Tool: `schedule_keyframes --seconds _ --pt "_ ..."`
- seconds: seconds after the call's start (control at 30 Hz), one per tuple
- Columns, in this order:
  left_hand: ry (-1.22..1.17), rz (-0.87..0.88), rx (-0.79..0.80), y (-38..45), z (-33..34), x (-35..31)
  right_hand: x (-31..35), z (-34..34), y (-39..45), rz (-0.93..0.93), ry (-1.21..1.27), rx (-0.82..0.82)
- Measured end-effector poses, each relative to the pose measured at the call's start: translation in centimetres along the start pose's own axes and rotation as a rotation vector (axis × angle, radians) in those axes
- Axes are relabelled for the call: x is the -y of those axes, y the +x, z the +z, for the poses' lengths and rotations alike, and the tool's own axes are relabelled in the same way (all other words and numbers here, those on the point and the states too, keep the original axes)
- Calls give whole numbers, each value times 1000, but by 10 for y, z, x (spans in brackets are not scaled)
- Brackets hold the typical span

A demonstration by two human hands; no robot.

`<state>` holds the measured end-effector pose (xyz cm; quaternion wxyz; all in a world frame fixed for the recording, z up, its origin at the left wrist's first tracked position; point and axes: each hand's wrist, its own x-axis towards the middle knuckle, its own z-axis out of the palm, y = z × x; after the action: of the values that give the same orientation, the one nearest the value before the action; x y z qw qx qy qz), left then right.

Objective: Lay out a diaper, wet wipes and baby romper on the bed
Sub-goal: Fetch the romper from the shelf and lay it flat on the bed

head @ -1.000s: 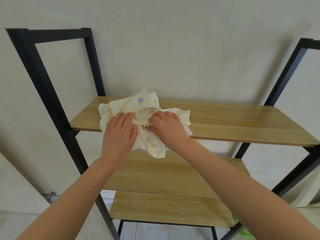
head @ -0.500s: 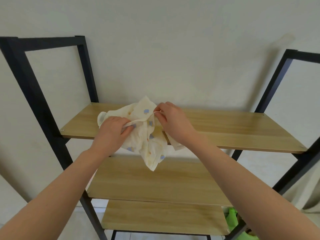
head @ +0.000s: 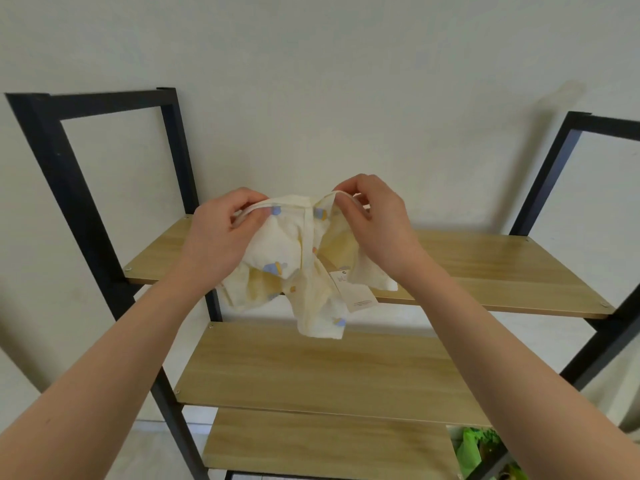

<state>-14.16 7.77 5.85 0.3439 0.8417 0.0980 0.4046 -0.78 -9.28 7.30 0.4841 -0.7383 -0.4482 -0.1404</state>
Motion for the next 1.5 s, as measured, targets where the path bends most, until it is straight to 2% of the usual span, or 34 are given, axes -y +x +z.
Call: schedule_keyframes --seconds 0.23,0.43,0.67,0.8,0.93,1.13,1.27,1.4,1.5 --pt "-54 -23 -57 -32 2 -41 23 -19 -30 43 256 66" --pt "10 -54 66 -80 5 -69 32 -47 -67 11 352 137" --pt "133 -267 188 -137 21 -63 15 -44 -115 52 299 305" --pt "198 -319 244 -177 39 -58 9 -33 -142 81 328 403" --pt "113 -389 263 -212 53 -65 3 -21 -163 68 298 499" --pt "-151 -535 268 -250 67 -73 -3 -9 -182 100 319 596" --pt "31 -587 309 -267 85 -59 -2 -1 -188 76 311 691" --pt "226 -611 165 -278 88 -43 -4 6 -192 67 335 768" --pt "369 -628 137 -287 73 -30 -8 13 -194 71 323 797"
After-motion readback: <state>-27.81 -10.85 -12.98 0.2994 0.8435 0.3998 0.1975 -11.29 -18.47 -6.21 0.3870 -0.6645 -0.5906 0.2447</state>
